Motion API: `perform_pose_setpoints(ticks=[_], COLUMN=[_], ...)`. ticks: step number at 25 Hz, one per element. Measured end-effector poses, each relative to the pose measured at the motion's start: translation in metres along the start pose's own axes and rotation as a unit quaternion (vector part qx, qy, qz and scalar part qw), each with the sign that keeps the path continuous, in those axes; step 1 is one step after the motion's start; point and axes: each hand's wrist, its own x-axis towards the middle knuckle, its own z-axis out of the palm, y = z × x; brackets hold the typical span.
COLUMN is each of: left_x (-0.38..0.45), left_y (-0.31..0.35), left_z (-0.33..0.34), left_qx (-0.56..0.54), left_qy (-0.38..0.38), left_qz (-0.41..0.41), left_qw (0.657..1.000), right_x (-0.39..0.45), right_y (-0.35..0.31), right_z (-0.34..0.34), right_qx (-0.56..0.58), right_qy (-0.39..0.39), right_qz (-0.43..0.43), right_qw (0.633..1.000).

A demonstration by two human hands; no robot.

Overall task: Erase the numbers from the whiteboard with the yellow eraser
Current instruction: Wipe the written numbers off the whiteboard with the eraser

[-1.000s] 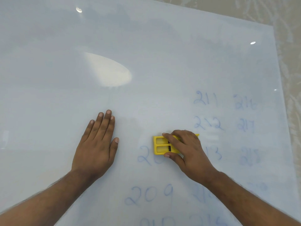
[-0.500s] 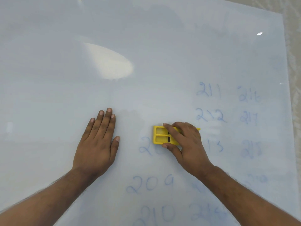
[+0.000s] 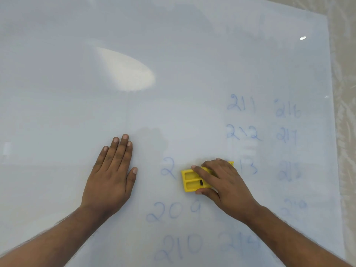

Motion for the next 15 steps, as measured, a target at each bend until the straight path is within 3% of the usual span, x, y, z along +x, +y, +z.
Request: perform_pose_setpoints(ticks=[4, 9, 15], left_x=[-0.003, -0.003, -0.006], left_y=[0.001, 0.002, 0.0], left_z=[0.001, 0.001, 0.001], left_qx=[0.001, -0.001, 0.001], left_qy=[0.002, 0.008, 0.002], left_qz=[-0.004, -0.004, 0.004], left_qw=[1.0, 1.0, 1.0], right_x=[0.035, 0.062, 0.028], right_y=[0.003, -0.022, -0.039], right_z=[-0.002, 0.013, 0.019], right_qx=[0.028, 0.063, 0.04], right_qy=[0.067, 0.1, 0.015], right_qz=[0.081, 0.095, -0.034], right_qw=[0.994, 0.988, 0.999])
